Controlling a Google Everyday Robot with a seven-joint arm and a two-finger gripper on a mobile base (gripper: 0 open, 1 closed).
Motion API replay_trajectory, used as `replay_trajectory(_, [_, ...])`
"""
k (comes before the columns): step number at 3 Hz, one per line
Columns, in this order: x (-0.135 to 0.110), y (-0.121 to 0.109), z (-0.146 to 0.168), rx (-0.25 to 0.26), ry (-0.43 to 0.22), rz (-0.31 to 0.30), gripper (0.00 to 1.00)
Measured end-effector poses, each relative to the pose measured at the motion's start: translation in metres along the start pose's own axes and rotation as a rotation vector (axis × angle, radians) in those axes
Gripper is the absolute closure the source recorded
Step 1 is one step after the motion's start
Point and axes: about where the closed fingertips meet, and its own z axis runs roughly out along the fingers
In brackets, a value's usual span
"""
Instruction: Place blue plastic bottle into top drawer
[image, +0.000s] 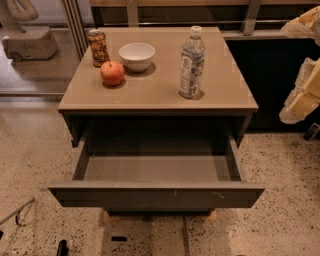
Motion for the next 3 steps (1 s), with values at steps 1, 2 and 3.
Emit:
replay_trajectory(1, [-0.002, -0.004, 0.004, 0.005, -0.006, -0.004, 0.00])
replay_trajectory(2, [-0.015, -0.027, 0.024, 0.031, -0.038, -0.023, 0.00])
replay_trajectory(3, [-0.029, -0.068, 0.054, 0.073, -0.083, -0.020, 0.00])
